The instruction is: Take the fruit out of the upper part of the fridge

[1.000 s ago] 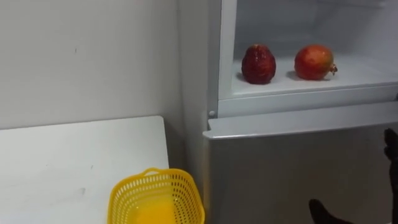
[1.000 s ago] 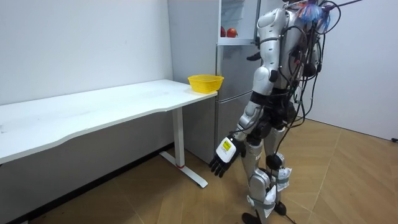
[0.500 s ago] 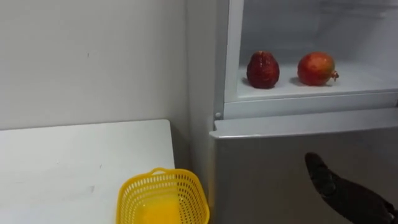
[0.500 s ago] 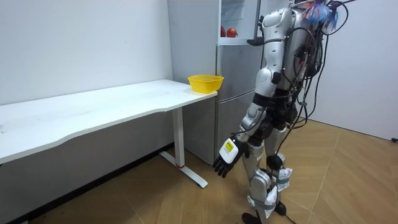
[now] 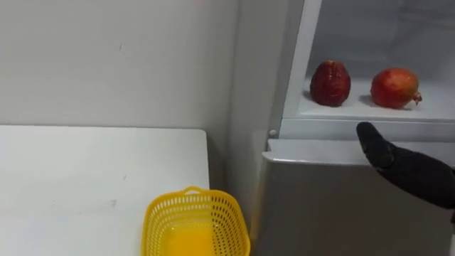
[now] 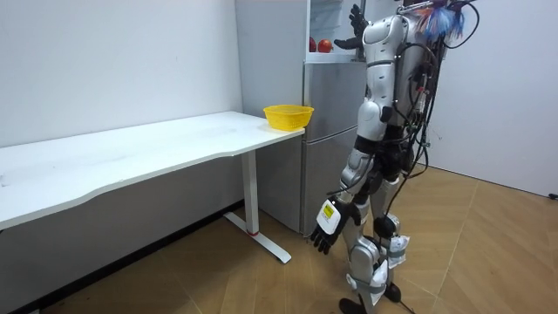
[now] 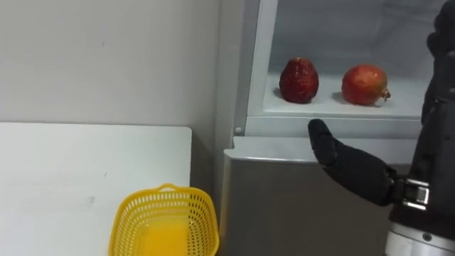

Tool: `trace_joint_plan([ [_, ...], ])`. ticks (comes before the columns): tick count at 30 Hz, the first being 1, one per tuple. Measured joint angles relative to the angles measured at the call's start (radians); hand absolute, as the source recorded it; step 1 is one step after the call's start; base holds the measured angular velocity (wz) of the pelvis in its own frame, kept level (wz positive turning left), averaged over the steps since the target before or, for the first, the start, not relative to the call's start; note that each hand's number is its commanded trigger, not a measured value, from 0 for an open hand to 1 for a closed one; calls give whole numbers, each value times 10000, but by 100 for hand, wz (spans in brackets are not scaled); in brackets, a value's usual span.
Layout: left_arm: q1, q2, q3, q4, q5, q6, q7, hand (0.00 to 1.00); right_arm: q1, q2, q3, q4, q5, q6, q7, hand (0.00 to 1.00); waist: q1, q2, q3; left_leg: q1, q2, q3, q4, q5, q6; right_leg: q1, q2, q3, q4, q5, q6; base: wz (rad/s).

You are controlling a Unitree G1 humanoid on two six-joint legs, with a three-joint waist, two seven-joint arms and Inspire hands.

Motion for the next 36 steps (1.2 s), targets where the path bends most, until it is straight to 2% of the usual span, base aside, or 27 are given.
trace_joint_plan([
  [4,-69,6,229,-58,93,274,-276,0,-336,-1,-128,476,17,389,158,0,70,15,11,-31,14,-6,49,0,0,-21,0,-26,38,6,-10,0],
  [5,-114,2,425,-72,137,321,-437,0,-537,-1,-276,632,14,447,241,0,118,48,35,-32,15,-6,47,0,-1,-24,3,-24,35,7,-12,0],
  [8,-194,29,853,-293,314,373,-683,0,-956,-116,-741,817,62,554,239,0,233,56,40,-30,14,-40,42,0,-1,-27,0,-61,18,7,-13,3],
  [14,-174,47,1185,-340,672,381,-888,0,-1538,-527,-877,891,95,568,114,0,252,-32,27,12,12,-57,49,3,-3,83,1,-98,-18,24,-18,2],
  [21,-206,64,1238,-348,952,380,-927,0,-1546,-554,-895,894,224,590,117,0,301,-83,11,8,12,-113,47,3,-3,104,-5,-154,-40,25,-18,0],
  [25,-196,67,1368,-344,954,381,-1126,0,-1550,-573,-1089,894,456,622,112,0,472,-131,9,20,12,-114,48,4,-6,103,-3,-158,-39,24,-18,0],
  [31,-98,94,1366,-339,946,382,-1271,0,-2277,-604,-1116,1369,402,625,123,0,488,-286,50,15,-10,-261,97,5,-5,162,-29,-290,-52,25,-18,6],
  [32,-79,95,1365,-339,946,381,-1271,0,-2299,-604,-1110,1369,398,625,141,0,511,-324,35,3,-13,-283,118,5,-5,174,-35,-318,-54,25,-18,5],
  [36,-39,94,1359,-336,944,379,-1277,0,-2588,-606,-1109,1402,396,621,170,0,505,-329,54,-21,-36,-383,174,5,-5,229,-84,-477,-60,29,-12,9],
])
